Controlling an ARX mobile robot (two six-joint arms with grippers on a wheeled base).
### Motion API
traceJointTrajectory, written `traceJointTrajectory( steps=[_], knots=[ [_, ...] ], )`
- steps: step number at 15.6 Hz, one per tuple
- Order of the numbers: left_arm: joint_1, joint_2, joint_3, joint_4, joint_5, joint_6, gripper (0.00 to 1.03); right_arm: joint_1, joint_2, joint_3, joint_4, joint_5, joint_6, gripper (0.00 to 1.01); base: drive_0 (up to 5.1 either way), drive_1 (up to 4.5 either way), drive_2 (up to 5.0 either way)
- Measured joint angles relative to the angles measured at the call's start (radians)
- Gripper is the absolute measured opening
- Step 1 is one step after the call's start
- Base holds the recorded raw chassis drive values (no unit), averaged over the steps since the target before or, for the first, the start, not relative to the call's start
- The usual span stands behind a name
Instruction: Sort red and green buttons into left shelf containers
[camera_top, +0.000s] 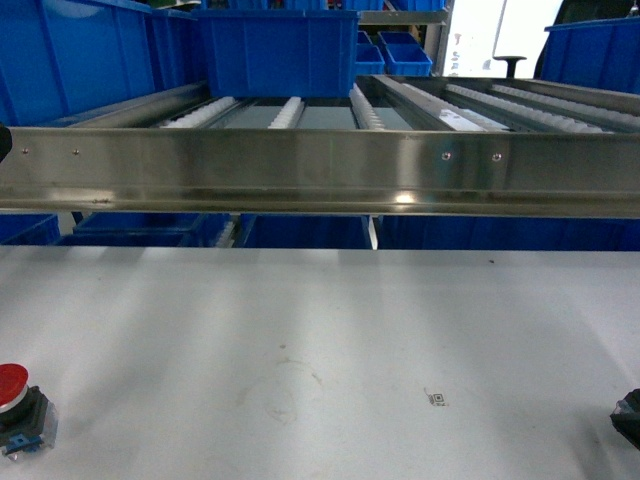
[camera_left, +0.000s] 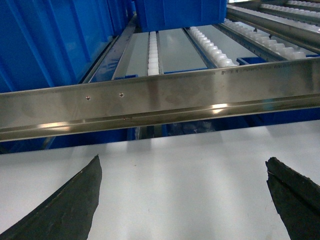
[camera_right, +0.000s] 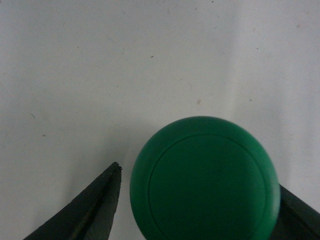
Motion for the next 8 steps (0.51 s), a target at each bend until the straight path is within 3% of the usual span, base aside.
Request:
traceJointTrajectory(
  steps=[5, 8],
  knots=[
    [0.000, 0.000, 0.000, 0.000, 0.000, 0.000, 0.98, -0.001, 0.013, -0.019, 0.050, -0.006, 0.003, 0.28, 0.0, 0.00, 0.0],
    [0.000, 0.000, 0.000, 0.000, 0.000, 0.000, 0.98, -0.021, 0.006, -0.058, 0.108, -0.010, 0.004, 0.27, 0.0, 0.00, 0.0]
  ],
)
